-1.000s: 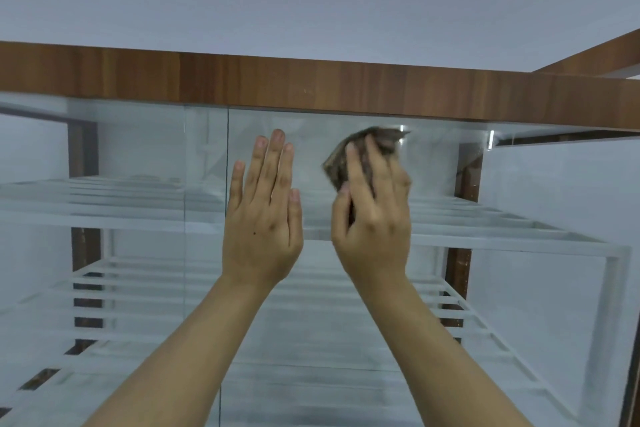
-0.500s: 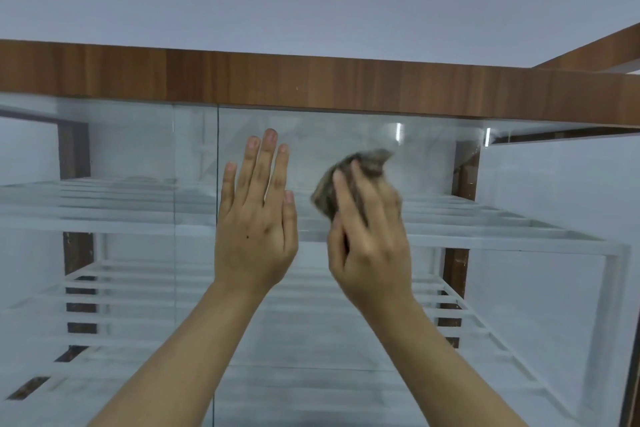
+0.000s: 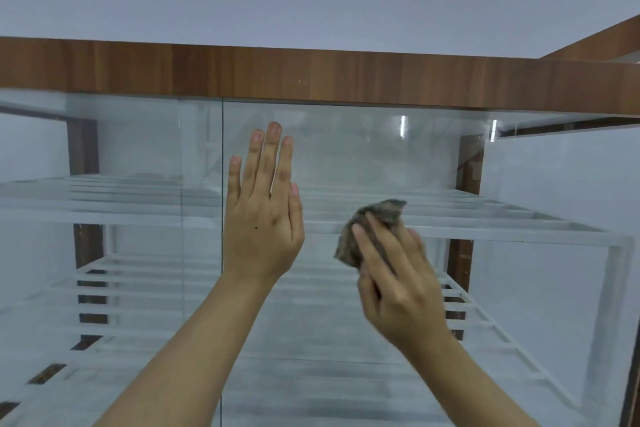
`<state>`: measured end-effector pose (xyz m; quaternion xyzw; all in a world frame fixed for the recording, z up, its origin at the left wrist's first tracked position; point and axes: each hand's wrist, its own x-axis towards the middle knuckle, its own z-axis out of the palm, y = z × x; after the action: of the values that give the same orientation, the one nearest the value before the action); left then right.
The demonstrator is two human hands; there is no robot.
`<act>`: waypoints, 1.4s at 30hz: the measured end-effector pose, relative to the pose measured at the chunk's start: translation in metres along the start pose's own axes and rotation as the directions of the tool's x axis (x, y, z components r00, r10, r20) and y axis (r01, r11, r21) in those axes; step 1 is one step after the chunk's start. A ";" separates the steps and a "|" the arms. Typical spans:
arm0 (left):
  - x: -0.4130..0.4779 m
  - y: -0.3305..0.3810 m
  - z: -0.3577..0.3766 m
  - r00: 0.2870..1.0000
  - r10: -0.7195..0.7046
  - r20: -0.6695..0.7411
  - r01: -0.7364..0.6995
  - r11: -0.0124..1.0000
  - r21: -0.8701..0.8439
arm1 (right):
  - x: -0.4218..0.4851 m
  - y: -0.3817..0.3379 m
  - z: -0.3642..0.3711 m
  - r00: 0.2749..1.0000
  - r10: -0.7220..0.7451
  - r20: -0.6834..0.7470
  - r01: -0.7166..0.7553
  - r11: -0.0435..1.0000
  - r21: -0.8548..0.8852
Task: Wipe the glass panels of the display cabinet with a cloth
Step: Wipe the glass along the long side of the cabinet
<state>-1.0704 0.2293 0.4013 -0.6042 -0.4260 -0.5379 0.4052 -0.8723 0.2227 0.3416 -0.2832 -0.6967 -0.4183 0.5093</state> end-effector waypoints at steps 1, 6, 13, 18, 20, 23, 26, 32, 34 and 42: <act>0.000 0.001 0.000 1.000 -0.006 0.003 0.006 1.000 0.007 | 0.006 0.010 -0.003 0.998 0.046 -0.045 -0.046 0.999 0.001; 0.000 0.000 0.000 1.000 -0.013 0.011 0.013 1.000 0.001 | 0.100 0.017 0.007 0.844 0.448 -0.295 -0.443 0.892 0.086; 0.000 0.001 0.000 1.000 -0.003 0.007 0.003 1.000 0.025 | -0.001 0.039 -0.022 0.999 -0.039 0.029 0.039 0.999 -0.014; 0.001 0.009 -0.001 0.999 -0.034 -0.001 0.034 0.997 0.068 | 0.063 0.068 -0.026 0.885 0.388 -0.258 -0.389 0.920 0.049; 0.003 0.023 -0.001 0.998 -0.059 -0.024 0.060 0.997 0.039 | 0.083 0.049 -0.013 0.874 0.416 -0.252 -0.408 0.909 0.087; 0.008 0.048 0.002 0.996 -0.035 -0.087 0.035 0.999 -0.006 | 0.048 0.026 -0.004 0.979 0.179 -0.101 -0.176 0.984 0.036; 0.009 0.068 0.012 0.999 0.001 -0.034 -0.002 0.999 -0.037 | -0.015 0.046 -0.025 0.998 0.069 -0.010 -0.069 0.996 -0.049; 0.000 0.078 0.025 0.999 -0.007 0.036 0.006 1.000 0.024 | 0.051 0.099 -0.041 0.829 0.466 -0.310 -0.480 0.877 0.034; 0.001 0.076 0.023 0.999 -0.001 0.041 0.001 1.000 0.019 | 0.070 0.080 -0.030 0.850 0.441 -0.287 -0.440 0.895 0.073; -0.001 0.080 0.025 0.999 -0.022 0.036 0.021 0.999 0.045 | -0.034 0.089 -0.047 0.973 0.195 -0.125 -0.201 0.979 -0.036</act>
<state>-0.9871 0.2286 0.3954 -0.6003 -0.4516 -0.5214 0.4048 -0.7664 0.2267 0.3417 -0.3377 -0.6225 -0.3987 0.5827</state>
